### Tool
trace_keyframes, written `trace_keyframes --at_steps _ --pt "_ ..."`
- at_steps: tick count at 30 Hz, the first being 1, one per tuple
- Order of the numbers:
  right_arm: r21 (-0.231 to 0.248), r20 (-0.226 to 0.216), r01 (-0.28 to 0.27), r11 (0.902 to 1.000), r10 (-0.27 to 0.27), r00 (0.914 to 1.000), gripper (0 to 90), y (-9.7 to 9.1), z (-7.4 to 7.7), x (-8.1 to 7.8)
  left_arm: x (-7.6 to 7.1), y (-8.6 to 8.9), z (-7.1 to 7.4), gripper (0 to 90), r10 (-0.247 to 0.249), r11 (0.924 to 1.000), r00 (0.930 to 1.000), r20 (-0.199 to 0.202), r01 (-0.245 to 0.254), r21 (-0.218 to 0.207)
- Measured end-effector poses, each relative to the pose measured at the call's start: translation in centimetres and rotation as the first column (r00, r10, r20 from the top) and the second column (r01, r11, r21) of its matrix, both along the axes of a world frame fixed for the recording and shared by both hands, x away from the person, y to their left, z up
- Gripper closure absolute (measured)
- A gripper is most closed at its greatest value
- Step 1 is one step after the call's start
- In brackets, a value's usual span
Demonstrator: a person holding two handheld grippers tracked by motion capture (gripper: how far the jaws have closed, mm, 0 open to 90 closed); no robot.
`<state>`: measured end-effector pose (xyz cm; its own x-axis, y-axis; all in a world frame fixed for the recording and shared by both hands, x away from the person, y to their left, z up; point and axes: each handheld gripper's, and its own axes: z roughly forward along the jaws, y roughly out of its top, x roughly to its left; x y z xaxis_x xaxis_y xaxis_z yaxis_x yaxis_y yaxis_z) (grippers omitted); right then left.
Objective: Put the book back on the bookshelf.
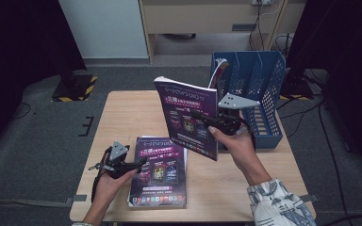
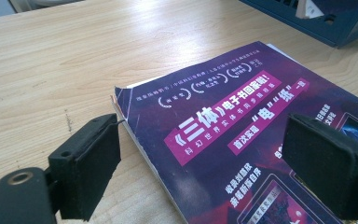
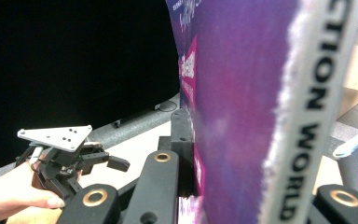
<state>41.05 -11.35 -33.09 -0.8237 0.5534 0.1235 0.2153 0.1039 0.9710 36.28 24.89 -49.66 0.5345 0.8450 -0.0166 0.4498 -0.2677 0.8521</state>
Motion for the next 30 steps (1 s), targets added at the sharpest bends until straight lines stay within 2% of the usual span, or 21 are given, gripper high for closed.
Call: trace_keyframes --at_steps 13,30 --pt "-0.008 0.007 0.013 0.9999 -0.013 0.9999 82.9 -1.8 0.1 -0.9 0.1 0.1 0.0 6.6 0.014 0.9998 0.9999 -0.002 -0.015 -0.013" --pt "-0.017 0.017 0.029 0.9994 -0.029 0.9994 82.9 -3.4 0.1 -1.6 0.1 0.1 0.0 6.7 0.014 0.9999 0.9999 -0.003 -0.014 -0.007"
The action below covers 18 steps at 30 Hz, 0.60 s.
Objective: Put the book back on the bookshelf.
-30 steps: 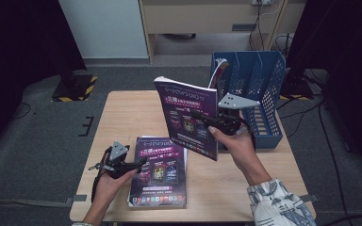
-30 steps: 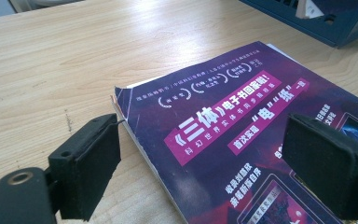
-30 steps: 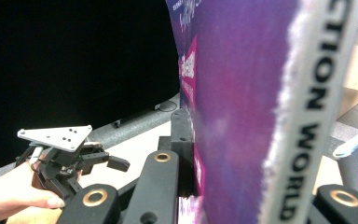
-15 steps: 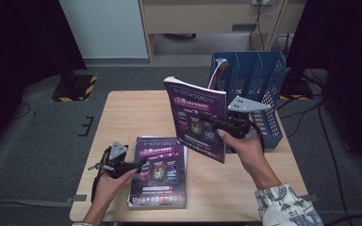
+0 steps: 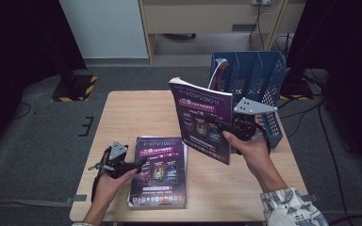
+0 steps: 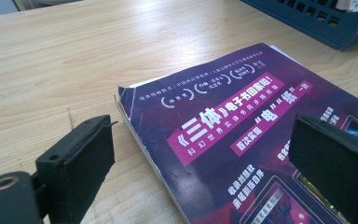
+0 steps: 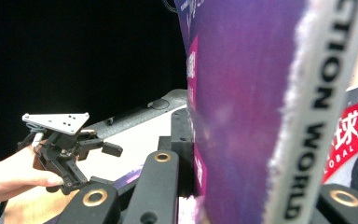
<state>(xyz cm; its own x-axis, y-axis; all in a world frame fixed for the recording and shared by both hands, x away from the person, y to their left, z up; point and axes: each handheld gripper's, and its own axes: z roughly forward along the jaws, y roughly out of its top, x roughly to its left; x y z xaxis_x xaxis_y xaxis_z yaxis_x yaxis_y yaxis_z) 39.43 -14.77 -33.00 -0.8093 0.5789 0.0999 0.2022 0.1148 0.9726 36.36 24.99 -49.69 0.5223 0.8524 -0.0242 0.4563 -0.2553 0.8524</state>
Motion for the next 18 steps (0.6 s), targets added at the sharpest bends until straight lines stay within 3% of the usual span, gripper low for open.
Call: trace_keyframes --at_steps 18 --pt "-0.007 0.003 0.007 0.9999 -0.007 1.0000 82.9 -0.98 -0.01 -0.72 0.07 -0.06 -0.06 6.8 -0.002 1.0000 1.0000 0.002 0.002 0.008"
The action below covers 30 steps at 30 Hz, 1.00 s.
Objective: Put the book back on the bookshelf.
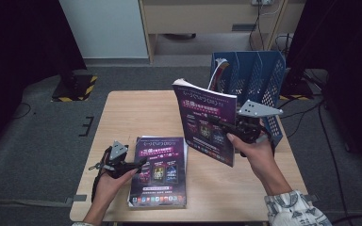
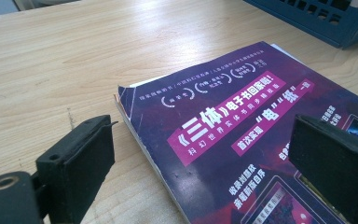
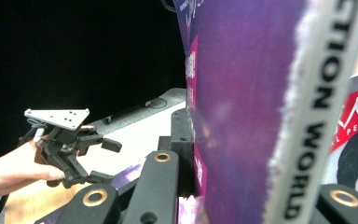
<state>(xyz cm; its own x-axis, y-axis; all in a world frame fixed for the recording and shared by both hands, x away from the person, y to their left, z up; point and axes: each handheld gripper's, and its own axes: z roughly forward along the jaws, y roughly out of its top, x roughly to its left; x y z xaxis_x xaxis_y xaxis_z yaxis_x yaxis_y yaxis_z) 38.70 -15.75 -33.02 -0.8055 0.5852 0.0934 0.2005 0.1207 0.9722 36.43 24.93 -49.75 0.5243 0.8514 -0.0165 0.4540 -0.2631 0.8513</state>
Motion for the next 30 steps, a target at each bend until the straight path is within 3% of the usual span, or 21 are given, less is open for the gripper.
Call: trace_keyframes --at_steps 19,30 --pt "-0.027 0.005 0.019 0.9995 -0.019 0.9998 82.9 -2.3 0.4 -0.7 0.0 0.0 0.0 6.8 0.001 1.0000 1.0000 0.003 -0.001 0.004" --pt "-0.007 0.020 0.040 0.9992 -0.040 0.9990 82.9 -4.5 1.3 -1.5 0.0 0.1 0.0 4.8 0.015 0.9999 0.9999 0.005 -0.015 -0.004"
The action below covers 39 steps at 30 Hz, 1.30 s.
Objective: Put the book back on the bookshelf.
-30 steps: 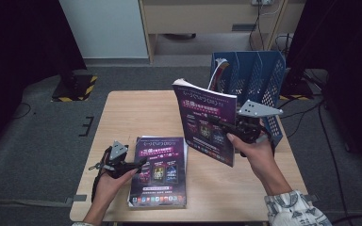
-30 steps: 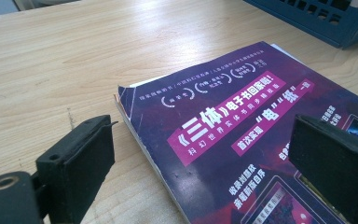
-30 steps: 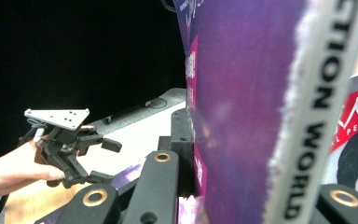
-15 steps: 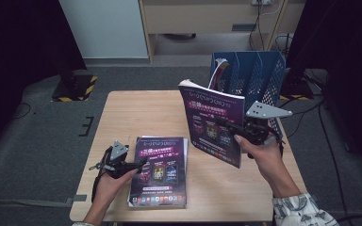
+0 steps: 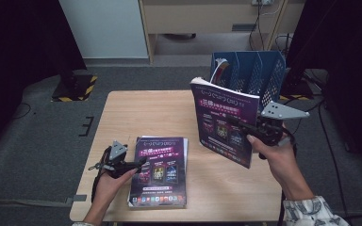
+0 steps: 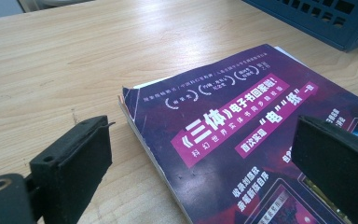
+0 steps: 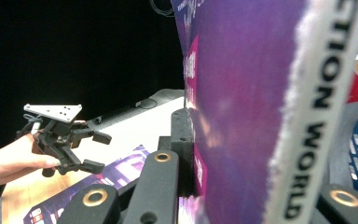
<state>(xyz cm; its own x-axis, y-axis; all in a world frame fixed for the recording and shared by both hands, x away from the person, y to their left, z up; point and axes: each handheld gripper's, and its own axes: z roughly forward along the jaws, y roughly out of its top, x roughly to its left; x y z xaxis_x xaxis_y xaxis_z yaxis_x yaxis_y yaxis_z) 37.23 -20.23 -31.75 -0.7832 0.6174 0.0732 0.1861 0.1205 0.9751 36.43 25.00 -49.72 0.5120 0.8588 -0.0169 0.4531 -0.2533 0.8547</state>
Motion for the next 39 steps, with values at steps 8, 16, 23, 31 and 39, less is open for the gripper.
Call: trace_keyframes --at_steps 8,16,23,31,39 --pt "0.008 0.011 0.022 0.9997 -0.022 0.9997 82.9 -1.4 0.3 -0.7 0.0 0.0 0.1 4.9 0.001 1.0000 1.0000 0.003 -0.001 0.002" --pt "0.019 0.021 0.040 0.9990 -0.041 0.9990 82.9 -2.6 0.7 -1.3 0.0 0.1 0.1 4.9 0.002 1.0000 1.0000 0.006 -0.002 0.008" --pt "0.012 0.027 0.058 0.9983 -0.058 0.9979 82.9 -3.6 1.0 -1.8 -0.1 0.0 0.1 4.9 -0.002 0.9999 1.0000 0.008 0.002 0.012" --pt "0.018 0.033 0.086 0.9962 -0.086 0.9957 82.9 -4.6 1.2 -1.6 -0.1 0.1 0.1 4.9 0.000 0.9999 1.0000 0.008 0.000 0.011" --pt "0.023 0.045 0.117 0.9929 -0.118 0.9920 82.9 -5.8 1.8 -1.9 -0.1 0.0 0.1 4.9 0.000 0.9999 1.0000 0.008 0.000 0.013"
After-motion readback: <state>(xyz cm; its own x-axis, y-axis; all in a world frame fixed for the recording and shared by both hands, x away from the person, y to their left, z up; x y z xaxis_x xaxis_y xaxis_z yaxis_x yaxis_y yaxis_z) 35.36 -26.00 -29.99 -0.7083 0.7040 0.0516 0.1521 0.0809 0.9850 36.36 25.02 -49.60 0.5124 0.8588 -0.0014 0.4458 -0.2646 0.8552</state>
